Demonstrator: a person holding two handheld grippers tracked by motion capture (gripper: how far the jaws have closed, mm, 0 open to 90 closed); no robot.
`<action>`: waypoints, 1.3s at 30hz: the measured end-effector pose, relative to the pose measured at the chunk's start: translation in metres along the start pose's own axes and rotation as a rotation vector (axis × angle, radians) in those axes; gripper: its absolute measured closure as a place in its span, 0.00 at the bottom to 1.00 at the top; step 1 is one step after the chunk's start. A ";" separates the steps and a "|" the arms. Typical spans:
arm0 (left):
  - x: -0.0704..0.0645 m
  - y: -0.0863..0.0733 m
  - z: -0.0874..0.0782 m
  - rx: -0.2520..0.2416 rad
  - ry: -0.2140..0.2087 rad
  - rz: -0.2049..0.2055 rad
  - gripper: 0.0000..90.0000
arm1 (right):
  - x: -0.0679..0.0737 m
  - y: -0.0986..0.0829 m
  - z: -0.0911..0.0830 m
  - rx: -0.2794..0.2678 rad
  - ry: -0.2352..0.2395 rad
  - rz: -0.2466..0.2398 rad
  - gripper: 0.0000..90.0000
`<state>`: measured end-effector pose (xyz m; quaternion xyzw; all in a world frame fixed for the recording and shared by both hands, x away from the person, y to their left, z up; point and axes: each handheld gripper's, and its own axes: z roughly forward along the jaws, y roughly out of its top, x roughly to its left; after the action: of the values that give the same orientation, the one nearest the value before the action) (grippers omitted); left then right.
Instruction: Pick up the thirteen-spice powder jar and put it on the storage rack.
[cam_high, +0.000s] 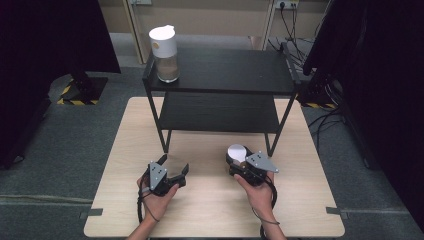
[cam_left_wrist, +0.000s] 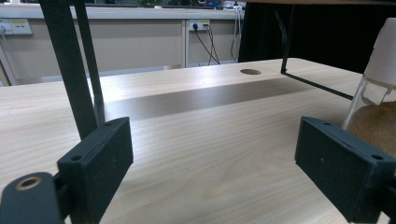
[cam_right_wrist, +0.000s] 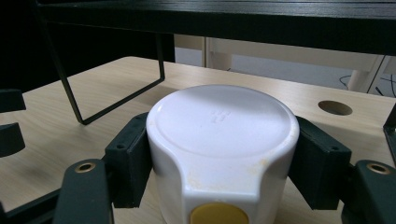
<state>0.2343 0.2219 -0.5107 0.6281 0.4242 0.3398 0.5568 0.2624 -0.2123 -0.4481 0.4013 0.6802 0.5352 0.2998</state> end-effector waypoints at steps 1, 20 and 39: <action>0.000 0.000 0.000 0.000 0.000 0.000 0.12 | 0.000 0.000 0.000 -0.002 0.000 0.002 0.34; -0.001 0.000 0.000 0.000 0.003 0.003 0.12 | -0.002 0.016 -0.039 -0.152 -0.025 0.019 0.35; -0.002 0.000 0.000 0.000 0.006 0.006 0.12 | -0.006 0.046 -0.062 -0.287 -0.063 0.014 0.35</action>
<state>0.2336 0.2204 -0.5107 0.6282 0.4241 0.3433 0.5548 0.2237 -0.2435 -0.3878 0.3756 0.5839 0.6164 0.3715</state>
